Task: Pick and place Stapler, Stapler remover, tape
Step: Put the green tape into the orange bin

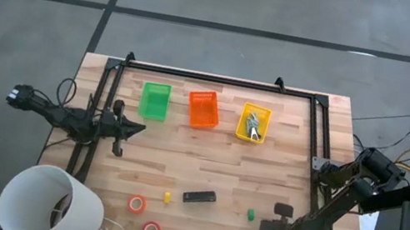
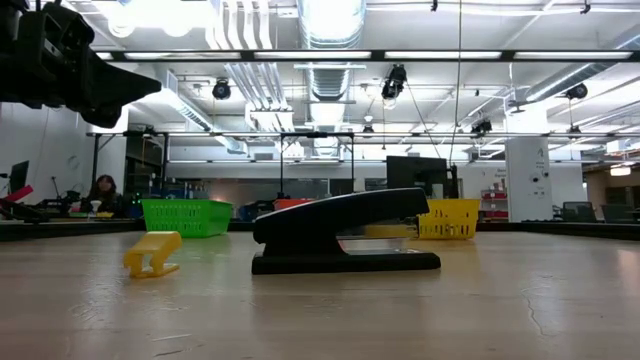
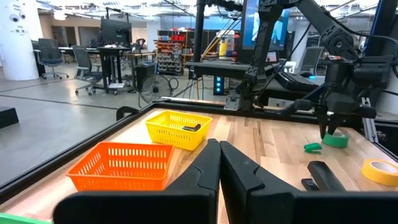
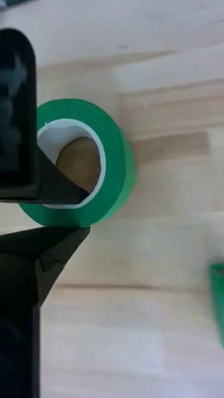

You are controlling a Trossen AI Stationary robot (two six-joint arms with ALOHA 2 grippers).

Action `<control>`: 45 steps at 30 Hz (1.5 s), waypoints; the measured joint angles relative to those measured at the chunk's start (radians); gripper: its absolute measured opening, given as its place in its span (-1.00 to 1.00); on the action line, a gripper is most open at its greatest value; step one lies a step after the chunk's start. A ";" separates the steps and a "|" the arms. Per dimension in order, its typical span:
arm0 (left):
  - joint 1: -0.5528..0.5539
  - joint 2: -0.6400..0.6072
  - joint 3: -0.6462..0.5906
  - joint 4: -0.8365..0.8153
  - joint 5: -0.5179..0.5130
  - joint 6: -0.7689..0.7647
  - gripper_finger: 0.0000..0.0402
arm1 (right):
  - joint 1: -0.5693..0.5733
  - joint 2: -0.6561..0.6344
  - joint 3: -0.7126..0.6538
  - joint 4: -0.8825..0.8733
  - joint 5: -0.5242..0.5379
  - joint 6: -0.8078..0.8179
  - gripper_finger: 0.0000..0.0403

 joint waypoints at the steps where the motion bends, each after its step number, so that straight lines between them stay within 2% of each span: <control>1: 0.000 0.000 0.000 0.000 0.000 0.000 -0.95 | 0.000 -0.002 0.000 -0.001 0.017 -0.010 -0.84; 6: 0.000 0.000 0.000 0.000 0.000 0.000 -0.95 | 0.000 -0.016 0.000 -0.046 0.114 -0.049 -0.78; 17: 0.000 0.000 0.000 -0.002 0.000 0.000 -0.95 | -0.001 -0.112 -0.001 -0.117 0.226 -0.064 -0.80; 26: 0.000 0.000 0.000 0.027 0.000 -0.034 -0.95 | -0.002 -0.236 -0.002 -0.132 0.465 -0.130 -0.79; 29: 0.000 0.009 0.000 0.148 0.000 -0.076 -0.95 | -0.011 -0.273 -0.002 -0.129 0.585 -0.147 -0.79; 31: 0.000 0.017 0.000 0.262 0.002 -0.042 -0.95 | -0.024 -0.297 -0.003 -0.127 0.646 -0.153 -0.78; 36: 0.002 0.068 0.000 0.443 0.104 -0.017 -0.95 | -0.067 -0.344 -0.003 -0.119 0.760 -0.183 -0.79; 38: 0.001 0.102 0.000 0.469 0.154 0.002 -0.95 | -0.088 -0.354 -0.003 -0.116 0.785 -0.206 -0.78; 41: 0.001 0.173 0.000 0.551 0.172 0.005 -0.95 | -0.123 -0.359 -0.005 -0.098 0.799 -0.242 -0.78; 45: 0.001 0.318 0.002 0.712 0.356 0.005 -0.95 | -0.170 -0.344 -0.017 -0.041 0.811 -0.314 -0.78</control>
